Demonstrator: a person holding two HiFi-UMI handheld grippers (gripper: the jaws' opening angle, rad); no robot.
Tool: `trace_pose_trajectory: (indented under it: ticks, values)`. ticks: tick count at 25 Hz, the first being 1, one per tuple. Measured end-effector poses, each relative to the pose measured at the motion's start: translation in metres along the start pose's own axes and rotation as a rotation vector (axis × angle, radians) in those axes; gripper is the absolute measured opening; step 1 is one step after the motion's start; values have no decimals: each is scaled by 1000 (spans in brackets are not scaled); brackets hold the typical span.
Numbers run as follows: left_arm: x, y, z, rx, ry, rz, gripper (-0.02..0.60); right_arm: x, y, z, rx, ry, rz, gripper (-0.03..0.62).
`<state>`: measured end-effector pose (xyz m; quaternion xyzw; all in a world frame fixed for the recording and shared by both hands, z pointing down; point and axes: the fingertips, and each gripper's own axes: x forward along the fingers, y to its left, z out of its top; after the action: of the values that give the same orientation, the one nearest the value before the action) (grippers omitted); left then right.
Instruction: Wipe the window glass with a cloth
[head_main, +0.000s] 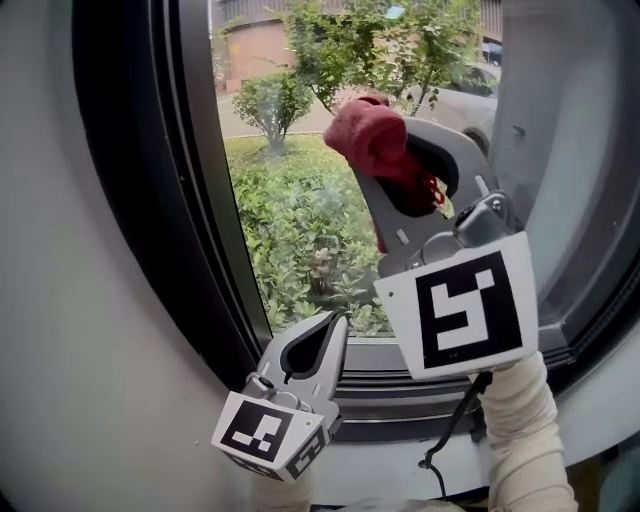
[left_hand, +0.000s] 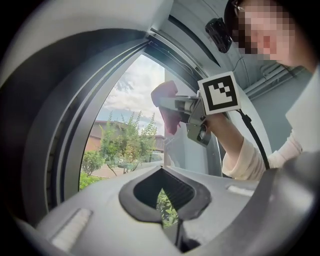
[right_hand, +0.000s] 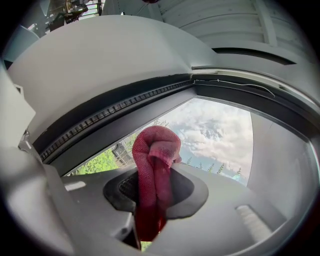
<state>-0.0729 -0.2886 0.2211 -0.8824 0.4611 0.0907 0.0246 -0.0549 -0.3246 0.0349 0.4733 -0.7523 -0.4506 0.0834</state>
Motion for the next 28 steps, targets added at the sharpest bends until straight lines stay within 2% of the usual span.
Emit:
trace_pose_trajectory:
  ticks: [7, 13, 16, 23, 28]
  values:
    - [-16, -13, -6, 10, 15, 24, 0, -29, 44, -48, -7, 97, 15, 118]
    - [-28, -18, -12, 14, 30, 35, 0, -54, 99, -98, 38, 178, 31, 118]
    - [-31, -19, -13, 21, 45, 40, 0, -60, 116, -114, 36, 186, 28, 118]
    - [-27, -26, -13, 22, 55, 36, 0, -56, 103, -108, 23, 168, 52, 124]
    - [-12, -23, -20, 21, 48, 23, 0, -44, 80, -100, 24, 124, 29, 126]
